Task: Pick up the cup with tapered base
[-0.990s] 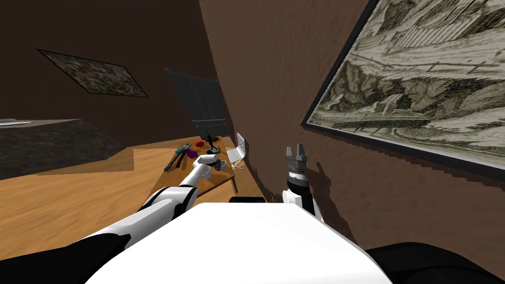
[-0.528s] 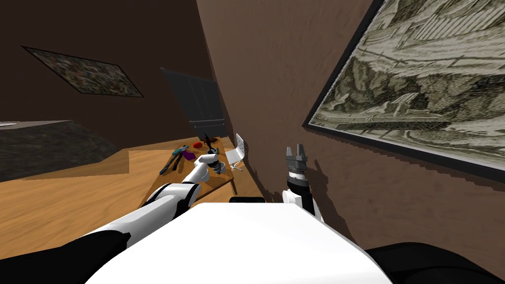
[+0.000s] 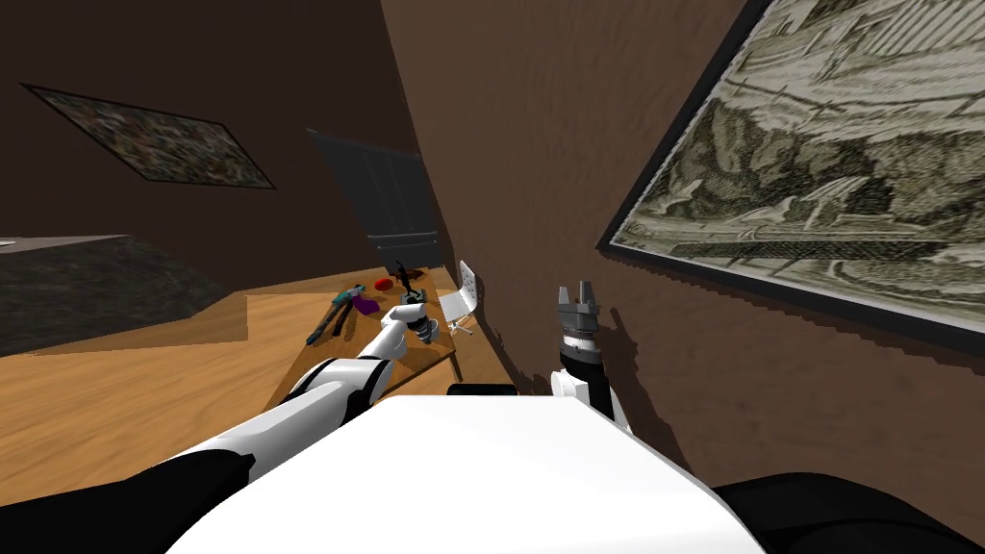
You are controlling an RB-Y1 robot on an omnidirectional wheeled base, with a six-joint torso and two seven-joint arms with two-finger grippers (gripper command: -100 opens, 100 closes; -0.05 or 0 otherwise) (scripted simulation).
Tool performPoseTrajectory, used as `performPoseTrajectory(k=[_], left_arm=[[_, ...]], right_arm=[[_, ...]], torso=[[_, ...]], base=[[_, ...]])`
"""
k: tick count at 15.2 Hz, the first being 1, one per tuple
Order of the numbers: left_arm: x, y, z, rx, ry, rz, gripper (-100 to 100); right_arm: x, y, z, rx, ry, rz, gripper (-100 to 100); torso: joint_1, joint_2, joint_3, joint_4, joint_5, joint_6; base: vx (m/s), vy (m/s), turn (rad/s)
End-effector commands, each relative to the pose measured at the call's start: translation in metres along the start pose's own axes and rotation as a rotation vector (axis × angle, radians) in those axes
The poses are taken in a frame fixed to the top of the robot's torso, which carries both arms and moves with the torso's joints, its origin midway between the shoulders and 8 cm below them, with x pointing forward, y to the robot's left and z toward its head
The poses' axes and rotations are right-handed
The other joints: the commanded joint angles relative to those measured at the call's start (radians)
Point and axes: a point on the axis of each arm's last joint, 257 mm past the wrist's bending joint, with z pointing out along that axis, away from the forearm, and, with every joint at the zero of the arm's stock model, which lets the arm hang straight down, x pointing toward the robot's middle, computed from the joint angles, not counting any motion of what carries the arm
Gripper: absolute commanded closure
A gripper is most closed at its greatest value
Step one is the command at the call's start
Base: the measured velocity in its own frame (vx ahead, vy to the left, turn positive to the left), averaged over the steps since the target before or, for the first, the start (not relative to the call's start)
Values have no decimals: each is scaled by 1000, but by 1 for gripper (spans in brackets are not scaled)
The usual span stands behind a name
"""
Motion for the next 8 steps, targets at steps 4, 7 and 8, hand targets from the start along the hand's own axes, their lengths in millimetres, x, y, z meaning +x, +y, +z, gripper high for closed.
performPoseTrajectory(k=[4, 7, 8], left_arm=[[0, 1, 0, -4, -1, 0, 100], [1, -8, -13, -2, 0, 1, 100], [0, -4, -8, -1, -1, 2, 100]], right_arm=[[0, 0, 0, 0, 0, 0, 0], [0, 0, 0, 0, 0, 0, 0], [0, 0, 0, 0, 0, 0, 0]], torso=[[0, 1, 1, 1, 0, 0], [0, 2, 2, 2, 1, 0], [0, 3, 3, 2, 0, 0]], base=[[2, 1, 0], [-19, -9, 9], [-20, -9, 4]])
